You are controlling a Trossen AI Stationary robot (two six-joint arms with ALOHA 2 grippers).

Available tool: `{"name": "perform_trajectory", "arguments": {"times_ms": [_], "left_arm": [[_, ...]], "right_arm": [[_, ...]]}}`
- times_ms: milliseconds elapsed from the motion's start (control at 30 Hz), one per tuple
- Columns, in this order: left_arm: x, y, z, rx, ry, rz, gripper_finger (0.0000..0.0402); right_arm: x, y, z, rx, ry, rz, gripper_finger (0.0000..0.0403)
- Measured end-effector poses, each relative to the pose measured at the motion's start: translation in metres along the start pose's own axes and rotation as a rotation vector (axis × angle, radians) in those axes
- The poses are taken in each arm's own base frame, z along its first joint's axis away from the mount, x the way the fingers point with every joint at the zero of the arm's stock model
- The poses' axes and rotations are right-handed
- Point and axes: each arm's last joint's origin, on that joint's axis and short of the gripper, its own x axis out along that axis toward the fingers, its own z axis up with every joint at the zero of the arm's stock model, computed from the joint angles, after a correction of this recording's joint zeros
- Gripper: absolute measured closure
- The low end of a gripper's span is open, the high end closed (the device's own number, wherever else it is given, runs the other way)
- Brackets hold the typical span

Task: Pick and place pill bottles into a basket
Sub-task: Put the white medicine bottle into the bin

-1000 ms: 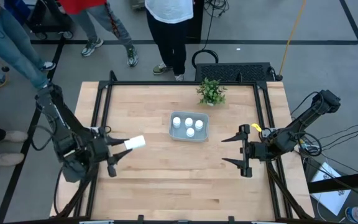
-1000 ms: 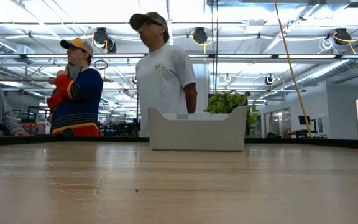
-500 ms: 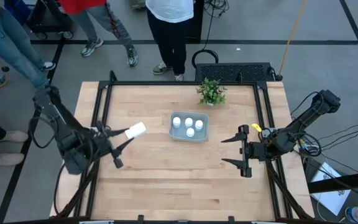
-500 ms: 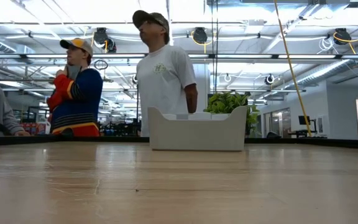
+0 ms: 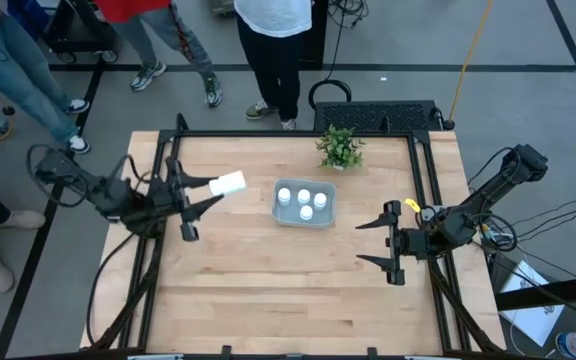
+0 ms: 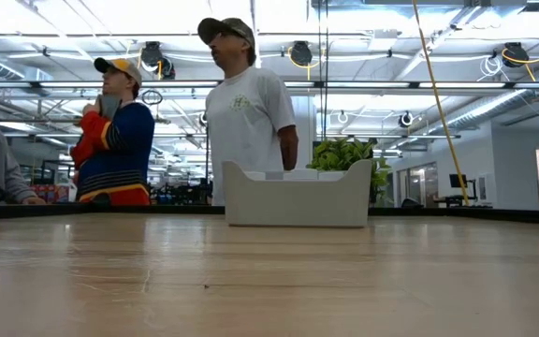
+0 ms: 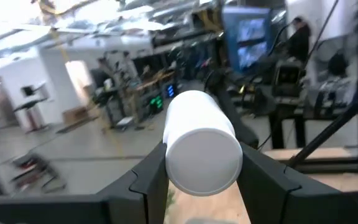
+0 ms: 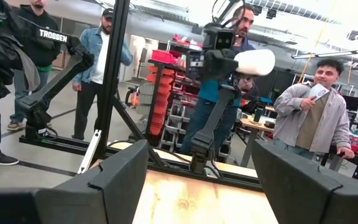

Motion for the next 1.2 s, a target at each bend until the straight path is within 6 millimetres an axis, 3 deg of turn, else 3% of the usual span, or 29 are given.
{"name": "perform_trajectory", "arguments": {"times_ms": [233,467,767,1200], "left_arm": [[0.023,0.027,-0.007,-0.044,-0.040,-0.029,0.0237],[0.054,0.045,-0.027,-0.123,0.025,-0.103,0.0237],[0.100,0.067,-0.062,-0.261,0.251,-0.140,0.0237],[0.154,0.081,-0.044,-0.310,0.657,-0.206,0.0237]], "right_arm": [[0.000,0.000,0.000,0.000,0.000,0.000,0.0120],[0.000,0.000,0.000,-0.004,0.000,0.000,0.0120],[0.000,0.000,0.000,-0.008,0.000,0.000,0.0120],[0.000,0.000,-0.001,-0.012,0.013,0.000,0.0120]]}}
